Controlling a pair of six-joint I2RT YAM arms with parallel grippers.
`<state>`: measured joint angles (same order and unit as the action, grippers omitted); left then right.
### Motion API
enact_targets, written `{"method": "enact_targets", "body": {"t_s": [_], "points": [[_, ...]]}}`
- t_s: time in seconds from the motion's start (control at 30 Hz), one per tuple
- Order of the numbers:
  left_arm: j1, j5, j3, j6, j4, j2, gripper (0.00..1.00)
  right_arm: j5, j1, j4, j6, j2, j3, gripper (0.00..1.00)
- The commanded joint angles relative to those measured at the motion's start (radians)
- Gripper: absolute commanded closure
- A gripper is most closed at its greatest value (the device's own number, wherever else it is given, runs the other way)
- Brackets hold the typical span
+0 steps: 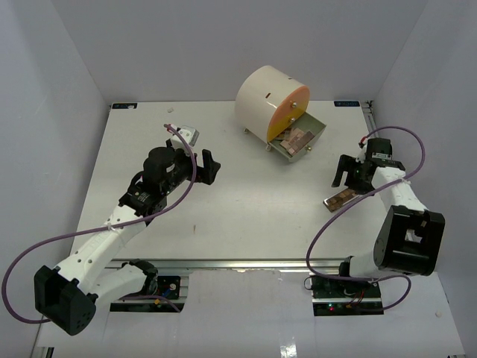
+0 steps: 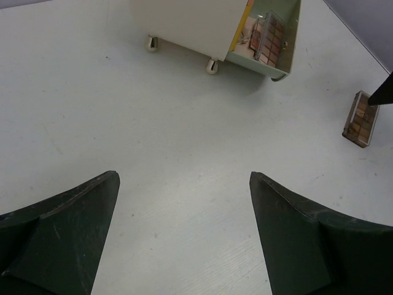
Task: Organize the makeup
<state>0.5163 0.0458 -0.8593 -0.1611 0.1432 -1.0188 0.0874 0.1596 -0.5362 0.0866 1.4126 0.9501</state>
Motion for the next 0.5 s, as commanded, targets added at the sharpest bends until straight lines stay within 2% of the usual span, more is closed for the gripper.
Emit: {"method": "enact_targets", "body": {"t_s": [0.0, 0.17, 0.47], "points": [[0.002, 0.01, -0.014, -0.012, 0.003, 0.044, 0.02, -0.073, 0.002, -0.002, 0.113, 0.095, 0.011, 0.1], [0.002, -0.004, -0.01, -0.006, 0.001, 0.051, 0.02, -0.134, 0.01, -0.002, 0.139, 0.162, 0.04, 0.1], [-0.001, -0.021, -0.01, -0.002, 0.003, 0.035, 0.02, -0.121, 0.014, 0.035, 0.181, 0.231, 0.062, 0.1]]}}
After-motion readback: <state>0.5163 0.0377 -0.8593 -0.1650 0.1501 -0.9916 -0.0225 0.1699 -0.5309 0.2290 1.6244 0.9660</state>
